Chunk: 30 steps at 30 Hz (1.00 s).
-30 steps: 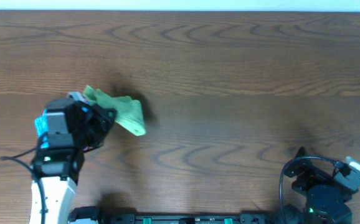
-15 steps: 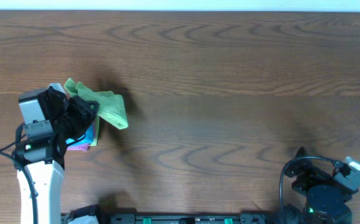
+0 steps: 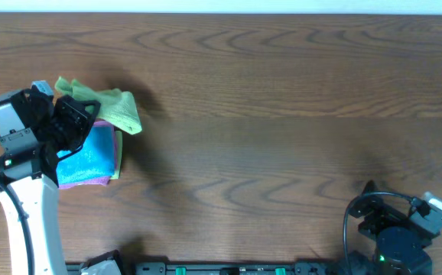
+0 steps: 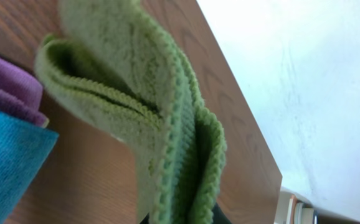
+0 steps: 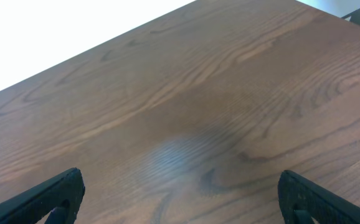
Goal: Fold the cloth
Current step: 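Carry the green cloth left and lower it onto the cloth stack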
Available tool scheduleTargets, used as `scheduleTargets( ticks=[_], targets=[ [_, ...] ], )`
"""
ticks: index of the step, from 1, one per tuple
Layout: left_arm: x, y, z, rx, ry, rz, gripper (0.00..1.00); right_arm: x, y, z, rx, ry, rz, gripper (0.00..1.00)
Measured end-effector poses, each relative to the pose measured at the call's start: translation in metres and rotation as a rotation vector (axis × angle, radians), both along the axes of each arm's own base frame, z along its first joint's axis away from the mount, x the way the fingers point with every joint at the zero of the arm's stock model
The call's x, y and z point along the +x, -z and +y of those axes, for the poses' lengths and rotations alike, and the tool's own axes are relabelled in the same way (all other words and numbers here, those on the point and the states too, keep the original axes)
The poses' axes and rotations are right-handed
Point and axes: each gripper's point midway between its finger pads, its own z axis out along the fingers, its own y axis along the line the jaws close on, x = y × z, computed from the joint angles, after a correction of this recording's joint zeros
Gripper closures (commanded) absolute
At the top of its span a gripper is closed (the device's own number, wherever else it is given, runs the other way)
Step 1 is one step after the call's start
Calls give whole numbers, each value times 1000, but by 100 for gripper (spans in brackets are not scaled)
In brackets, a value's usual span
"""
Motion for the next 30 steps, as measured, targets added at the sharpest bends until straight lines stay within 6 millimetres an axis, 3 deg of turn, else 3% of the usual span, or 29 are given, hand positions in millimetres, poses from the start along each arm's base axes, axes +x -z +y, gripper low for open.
scheduleTargets(
  ticks=[6, 15, 30],
  targets=[
    [-3, 6, 2, -10, -4, 31, 94, 0, 0, 0, 0, 0, 0, 1],
    [-26, 25, 20, -8, -34, 128, 94, 0, 0, 0, 0, 0, 0, 1],
    [-45, 35, 41, 6, -65, 172, 95, 0, 0, 0, 0, 0, 0, 1]
  ],
)
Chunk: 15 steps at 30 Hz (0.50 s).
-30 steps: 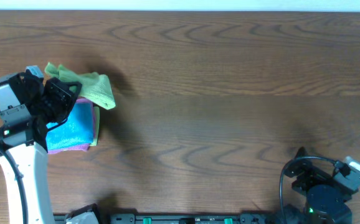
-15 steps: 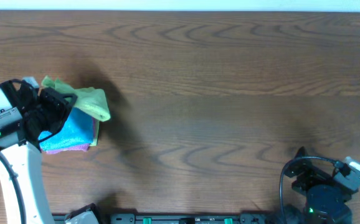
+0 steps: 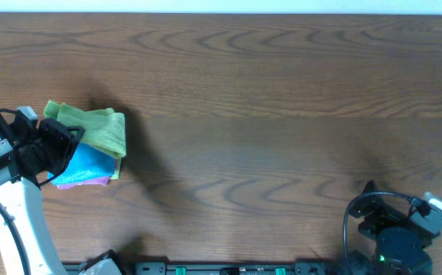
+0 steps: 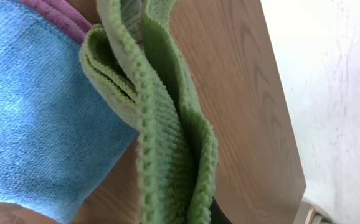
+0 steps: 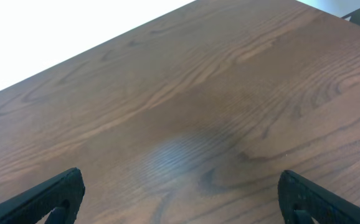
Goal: Fold the cloth
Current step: 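Carry the green cloth left and lower it onto the cloth stack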
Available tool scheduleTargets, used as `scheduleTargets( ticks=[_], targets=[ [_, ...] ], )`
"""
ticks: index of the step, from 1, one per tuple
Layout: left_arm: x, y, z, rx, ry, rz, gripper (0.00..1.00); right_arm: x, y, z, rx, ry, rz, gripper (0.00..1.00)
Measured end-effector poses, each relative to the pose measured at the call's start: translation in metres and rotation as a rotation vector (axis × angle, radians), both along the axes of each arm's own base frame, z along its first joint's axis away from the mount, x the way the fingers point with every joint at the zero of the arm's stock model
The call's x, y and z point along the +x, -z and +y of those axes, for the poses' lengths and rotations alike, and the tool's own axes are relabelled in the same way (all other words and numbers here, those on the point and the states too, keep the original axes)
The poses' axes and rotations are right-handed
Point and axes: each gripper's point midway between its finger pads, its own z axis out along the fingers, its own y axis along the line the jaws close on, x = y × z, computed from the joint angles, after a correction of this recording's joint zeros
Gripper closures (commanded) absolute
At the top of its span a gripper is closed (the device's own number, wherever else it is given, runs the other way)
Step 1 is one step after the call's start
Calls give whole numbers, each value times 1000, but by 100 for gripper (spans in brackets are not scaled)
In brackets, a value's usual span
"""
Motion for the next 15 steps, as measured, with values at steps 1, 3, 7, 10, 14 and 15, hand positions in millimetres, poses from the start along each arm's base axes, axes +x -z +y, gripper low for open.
scheduleTargets(
  ticks=[1, 3, 7, 10, 14, 15],
  targets=[
    [-1, 1, 0, -2, -1, 4, 94, 0, 0, 0, 0, 0, 0, 1],
    [-3, 2, 2, -3, -7, 10, 94, 0, 0, 0, 0, 0, 0, 1],
    [-7, 4, 5, -3, -13, 22, 94, 0, 0, 0, 0, 0, 0, 1],
    [-11, 5, 10, -5, -28, 30, 94, 0, 0, 0, 0, 0, 0, 1],
    [-17, 7, 15, -9, -42, 43, 94, 0, 0, 0, 0, 0, 0, 1],
    [-18, 8, 16, -10, -45, 47, 94, 0, 0, 0, 0, 0, 0, 1]
  ],
)
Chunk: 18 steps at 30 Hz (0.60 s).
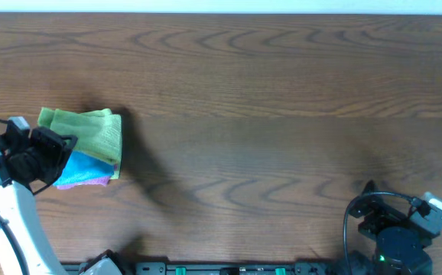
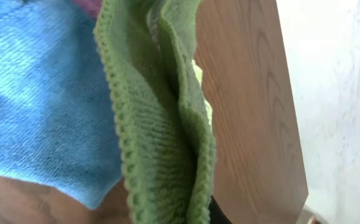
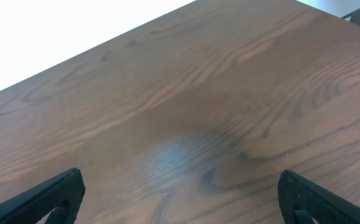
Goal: Fold the cloth
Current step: 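Carry the green cloth left and lower it onto the cloth stack, then open the left gripper, releasing the green cloth on the stack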
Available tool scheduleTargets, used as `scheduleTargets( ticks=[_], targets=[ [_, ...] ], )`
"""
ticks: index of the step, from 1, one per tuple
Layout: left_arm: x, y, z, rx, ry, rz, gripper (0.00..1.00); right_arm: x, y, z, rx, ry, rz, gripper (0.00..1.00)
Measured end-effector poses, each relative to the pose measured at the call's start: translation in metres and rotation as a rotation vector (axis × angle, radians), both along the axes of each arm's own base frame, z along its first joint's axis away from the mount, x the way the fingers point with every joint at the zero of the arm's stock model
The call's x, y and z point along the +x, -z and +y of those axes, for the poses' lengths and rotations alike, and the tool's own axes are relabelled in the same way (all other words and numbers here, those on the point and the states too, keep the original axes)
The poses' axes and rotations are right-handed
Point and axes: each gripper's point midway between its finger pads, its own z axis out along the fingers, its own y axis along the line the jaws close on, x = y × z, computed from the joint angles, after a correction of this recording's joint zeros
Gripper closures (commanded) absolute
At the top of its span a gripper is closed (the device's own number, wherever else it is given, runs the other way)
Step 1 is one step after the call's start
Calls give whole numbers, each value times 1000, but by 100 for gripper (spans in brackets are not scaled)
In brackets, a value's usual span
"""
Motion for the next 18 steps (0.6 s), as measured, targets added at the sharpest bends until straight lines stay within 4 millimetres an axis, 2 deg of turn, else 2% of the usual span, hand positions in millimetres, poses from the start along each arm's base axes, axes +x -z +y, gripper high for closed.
scheduleTargets(
  ticks=[18],
  targets=[
    [-21, 18, 22, 102, -54, 117, 94, 0, 0, 0, 0, 0, 0, 1]
  ],
)
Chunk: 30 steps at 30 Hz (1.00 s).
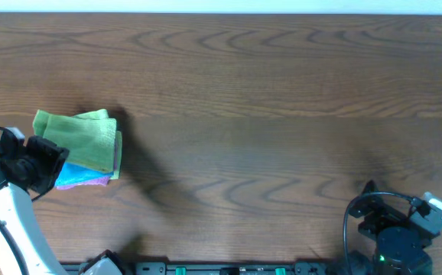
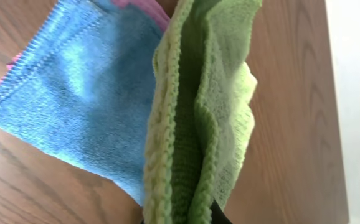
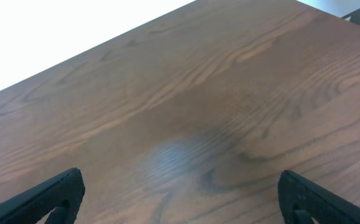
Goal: Fold the cloth
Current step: 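Open the left gripper, releasing the green cloth on the stack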
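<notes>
A folded green cloth (image 1: 83,137) lies over a blue cloth (image 1: 76,174) and a pink cloth (image 1: 91,182) at the table's left side. My left gripper (image 1: 49,164) is shut on the green cloth's left end. In the left wrist view the green cloth (image 2: 198,118) runs up from the jaws in doubled layers, with the blue cloth (image 2: 86,106) beneath and a pink corner (image 2: 144,7) at the top. My right gripper (image 3: 180,205) stands open over bare wood at the near right, its fingertips (image 3: 58,193) wide apart.
The wooden table (image 1: 282,114) stretches to the right of the cloth pile. The right arm's base (image 1: 393,237) sits at the near right edge. The table's far edge (image 1: 221,14) meets a white wall.
My left gripper has moved a little further left and toward the near edge with the green cloth. The cloth now lies flatter across the blue one. The right arm has not moved.
My left gripper held the green cloth bunched beyond the blue and pink pile. Later it was further left and nearer, with the cloth partly over the blue one. Now the green cloth covers most of the pile's top. The right gripper stayed open throughout.
</notes>
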Available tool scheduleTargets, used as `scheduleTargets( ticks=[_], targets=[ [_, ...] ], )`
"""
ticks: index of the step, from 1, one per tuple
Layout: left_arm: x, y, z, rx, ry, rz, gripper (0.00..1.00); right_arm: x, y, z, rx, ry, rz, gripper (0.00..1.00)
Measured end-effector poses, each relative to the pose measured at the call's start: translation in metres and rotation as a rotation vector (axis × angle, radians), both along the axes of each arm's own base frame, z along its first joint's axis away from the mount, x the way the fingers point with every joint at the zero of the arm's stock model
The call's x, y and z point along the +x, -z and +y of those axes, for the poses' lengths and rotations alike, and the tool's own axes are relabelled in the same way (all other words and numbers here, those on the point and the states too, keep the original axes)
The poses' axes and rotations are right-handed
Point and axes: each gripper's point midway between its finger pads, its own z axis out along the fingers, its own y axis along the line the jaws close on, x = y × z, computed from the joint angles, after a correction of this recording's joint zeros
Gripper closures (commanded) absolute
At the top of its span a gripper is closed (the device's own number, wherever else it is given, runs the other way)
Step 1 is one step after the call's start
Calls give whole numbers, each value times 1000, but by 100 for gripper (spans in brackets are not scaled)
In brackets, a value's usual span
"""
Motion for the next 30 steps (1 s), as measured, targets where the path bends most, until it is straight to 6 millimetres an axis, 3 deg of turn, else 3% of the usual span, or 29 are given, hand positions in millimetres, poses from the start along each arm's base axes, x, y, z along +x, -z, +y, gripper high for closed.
scheduleTargets(
  ticks=[21, 30],
  targets=[
    [-12, 9, 21, 109, -60, 87, 94, 0, 0, 0, 0, 0, 0, 1],
    [-13, 10, 24, 122, -64, 97, 71, 0, 0, 0, 0, 0, 0, 1]
  ],
)
